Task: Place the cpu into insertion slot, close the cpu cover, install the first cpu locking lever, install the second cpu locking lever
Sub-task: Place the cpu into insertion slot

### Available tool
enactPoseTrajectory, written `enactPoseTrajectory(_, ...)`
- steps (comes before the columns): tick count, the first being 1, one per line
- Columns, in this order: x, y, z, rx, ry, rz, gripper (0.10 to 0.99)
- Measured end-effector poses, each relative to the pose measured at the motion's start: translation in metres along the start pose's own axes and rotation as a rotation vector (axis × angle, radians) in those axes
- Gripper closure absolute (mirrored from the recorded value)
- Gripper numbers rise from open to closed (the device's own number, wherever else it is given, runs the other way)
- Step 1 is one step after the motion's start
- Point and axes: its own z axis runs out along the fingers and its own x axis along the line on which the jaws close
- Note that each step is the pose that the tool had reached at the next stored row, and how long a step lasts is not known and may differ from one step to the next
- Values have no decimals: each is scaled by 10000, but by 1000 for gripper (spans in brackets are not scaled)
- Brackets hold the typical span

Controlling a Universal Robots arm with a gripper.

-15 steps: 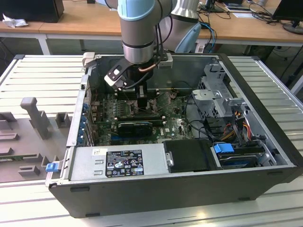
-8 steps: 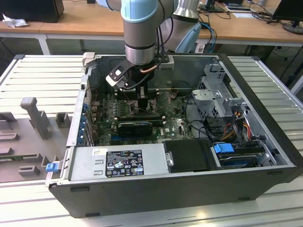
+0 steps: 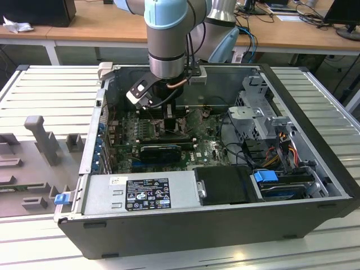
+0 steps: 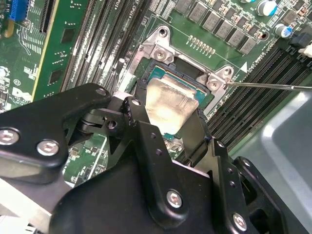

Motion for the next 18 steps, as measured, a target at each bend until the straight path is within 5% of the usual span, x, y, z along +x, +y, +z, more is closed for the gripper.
enactPoseTrajectory(4, 0, 0, 1, -2, -9, -1, 545)
enactPoseTrajectory(5, 1, 0, 1, -2, -10, -1, 482)
enactPoseTrajectory(10, 2, 5, -61, -2, -11, -1, 498)
enactPoseTrajectory(15, 2, 8, -116, -2, -38, -2, 808)
enactPoseTrajectory(16, 2, 8, -122, -2, -42, -2, 929)
enactPoseTrajectory(18, 2, 9, -136, -3, -46, -3, 929)
